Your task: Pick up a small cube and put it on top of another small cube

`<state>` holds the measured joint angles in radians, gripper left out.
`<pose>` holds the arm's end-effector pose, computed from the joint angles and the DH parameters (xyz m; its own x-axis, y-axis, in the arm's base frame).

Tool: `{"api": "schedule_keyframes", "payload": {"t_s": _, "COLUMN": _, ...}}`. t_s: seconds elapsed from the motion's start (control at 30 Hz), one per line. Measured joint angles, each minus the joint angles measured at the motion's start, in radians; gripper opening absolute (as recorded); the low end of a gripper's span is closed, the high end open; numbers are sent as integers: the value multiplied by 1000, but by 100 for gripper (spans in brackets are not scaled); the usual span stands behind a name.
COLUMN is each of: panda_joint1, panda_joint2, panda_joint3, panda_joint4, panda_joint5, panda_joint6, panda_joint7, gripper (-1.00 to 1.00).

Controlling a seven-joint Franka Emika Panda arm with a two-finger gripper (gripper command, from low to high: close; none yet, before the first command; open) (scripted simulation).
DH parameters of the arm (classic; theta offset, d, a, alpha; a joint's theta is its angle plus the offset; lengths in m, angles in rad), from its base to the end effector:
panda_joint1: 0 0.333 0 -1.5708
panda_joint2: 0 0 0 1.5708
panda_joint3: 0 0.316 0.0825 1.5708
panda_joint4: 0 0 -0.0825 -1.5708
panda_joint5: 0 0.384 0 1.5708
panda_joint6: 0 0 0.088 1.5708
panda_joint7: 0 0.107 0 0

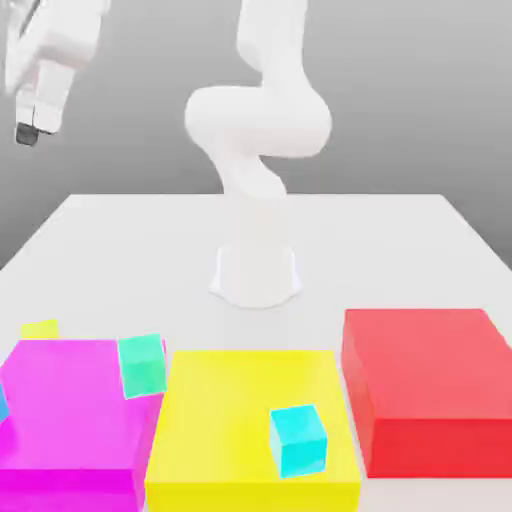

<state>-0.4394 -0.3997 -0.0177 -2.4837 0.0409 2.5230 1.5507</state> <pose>0.4063 -0.2007 0.4800 -0.4415 -0.8966 -0.0340 -0.8056 0.4128 -0.4249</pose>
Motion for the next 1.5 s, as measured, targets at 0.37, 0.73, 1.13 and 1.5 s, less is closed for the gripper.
{"api": "schedule_keyframes", "payload": {"t_s": 0.37, "panda_joint1": -226, "panda_joint2": 248, "panda_joint3": -56, "panda_joint4": -114, "panda_joint5": -11, "panda_joint6": 139, "panda_joint7": 493, "gripper": 0}}
{"api": "schedule_keyframes", "payload": {"t_s": 0.73, "panda_joint1": -399, "panda_joint2": 507, "panda_joint3": -148, "panda_joint4": -216, "panda_joint5": 18, "panda_joint6": 291, "panda_joint7": 924, "gripper": 0}}
{"api": "schedule_keyframes", "payload": {"t_s": 1.13, "panda_joint1": -470, "panda_joint2": 720, "panda_joint3": -60, "panda_joint4": -183, "panda_joint5": 113, "panda_joint6": 465, "panda_joint7": 871, "gripper": -100}}
{"api": "schedule_keyframes", "payload": {"t_s": 1.5, "panda_joint1": -436, "panda_joint2": 510, "panda_joint3": -123, "panda_joint4": -193, "panda_joint5": -77, "panda_joint6": 258, "panda_joint7": 807, "gripper": -100}}
